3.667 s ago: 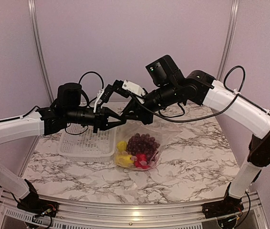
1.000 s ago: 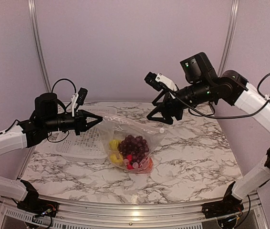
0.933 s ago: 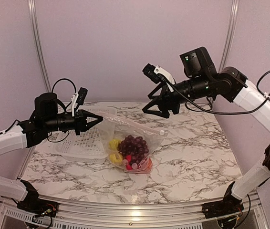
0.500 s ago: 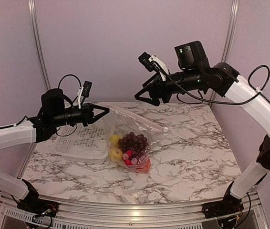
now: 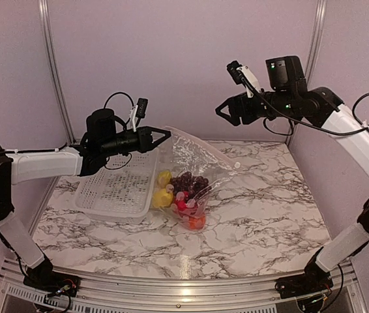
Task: Place the food in the zip-top bag and seal the zipper
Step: Zip the zipper on the zipper food storage bag, then reset both arms
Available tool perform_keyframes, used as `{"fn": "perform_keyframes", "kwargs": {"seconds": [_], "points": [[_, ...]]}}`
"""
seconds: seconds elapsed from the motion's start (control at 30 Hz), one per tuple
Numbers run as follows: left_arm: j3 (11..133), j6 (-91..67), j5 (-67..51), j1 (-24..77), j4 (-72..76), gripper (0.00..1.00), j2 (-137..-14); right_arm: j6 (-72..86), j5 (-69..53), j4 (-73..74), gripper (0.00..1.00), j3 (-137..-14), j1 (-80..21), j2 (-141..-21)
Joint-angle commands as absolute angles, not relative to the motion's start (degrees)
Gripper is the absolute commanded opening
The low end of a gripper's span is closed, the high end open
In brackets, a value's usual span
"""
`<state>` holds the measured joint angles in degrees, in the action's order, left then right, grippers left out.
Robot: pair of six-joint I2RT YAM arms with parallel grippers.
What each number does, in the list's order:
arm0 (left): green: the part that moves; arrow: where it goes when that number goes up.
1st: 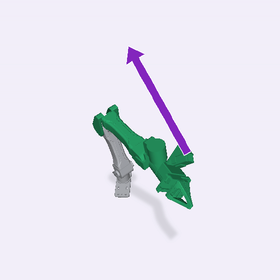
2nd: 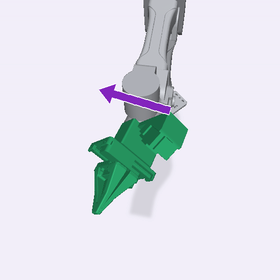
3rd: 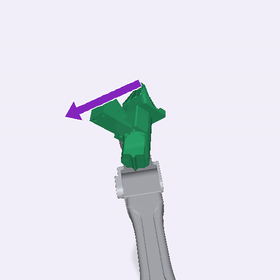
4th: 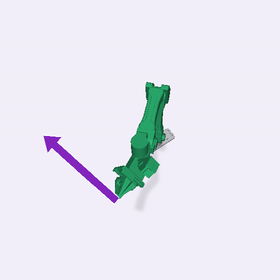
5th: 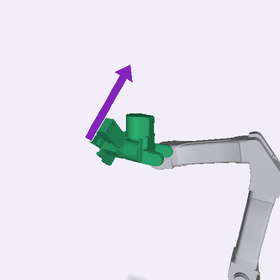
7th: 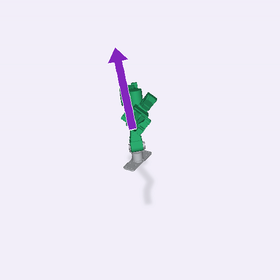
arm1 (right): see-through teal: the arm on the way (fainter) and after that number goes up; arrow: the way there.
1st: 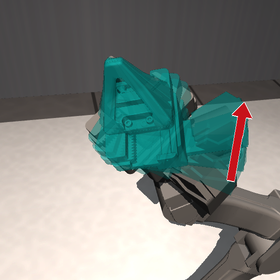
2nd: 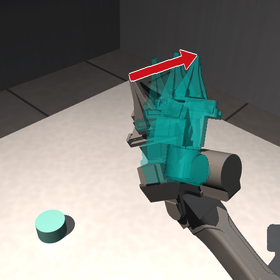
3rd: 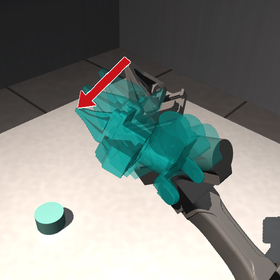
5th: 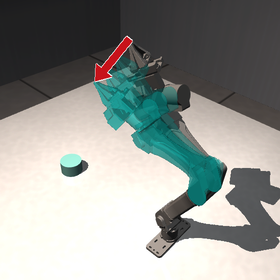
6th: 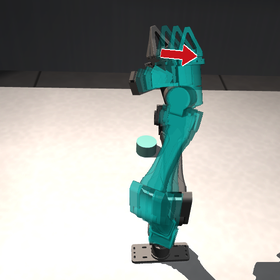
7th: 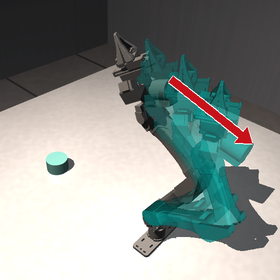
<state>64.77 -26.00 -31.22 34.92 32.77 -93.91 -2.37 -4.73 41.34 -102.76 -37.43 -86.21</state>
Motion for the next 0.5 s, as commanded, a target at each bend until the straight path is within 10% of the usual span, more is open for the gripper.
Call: {"fn": "perform_keyframes", "kwargs": {"seconds": [0.0,0.13,0.23,0.3,0.47], "points": [[66.7,-27.2,-31.3,35.1,37.6,0.0,-94.0,-0.4,-3.6,39.8,0.71,-100.3,-37.4,-84.0],[65.5,-27.6,-30.9,35.1,37.1,0.12,-93.1,1.1,-4.7,38.9,0.72,-98.6,-37.3,-83.3],[64.8,-26.7,-26.6,35.1,34.4,0.48,-90.7,4.5,-2.5,37.9,0.75,-98.7,-37.3,-83.5],[65.0,-23.9,-20.4,35.0,29.2,0.96,-87.9,10.0,5.2,37.5,0.77,-99.0,-37.4,-83.3],[63.9,-18.3,-11.4,34.9,21.0,0.99,-79.5,12.9,18.8,33.7,0.78,-95.4,-37.3,-80.0]]}}
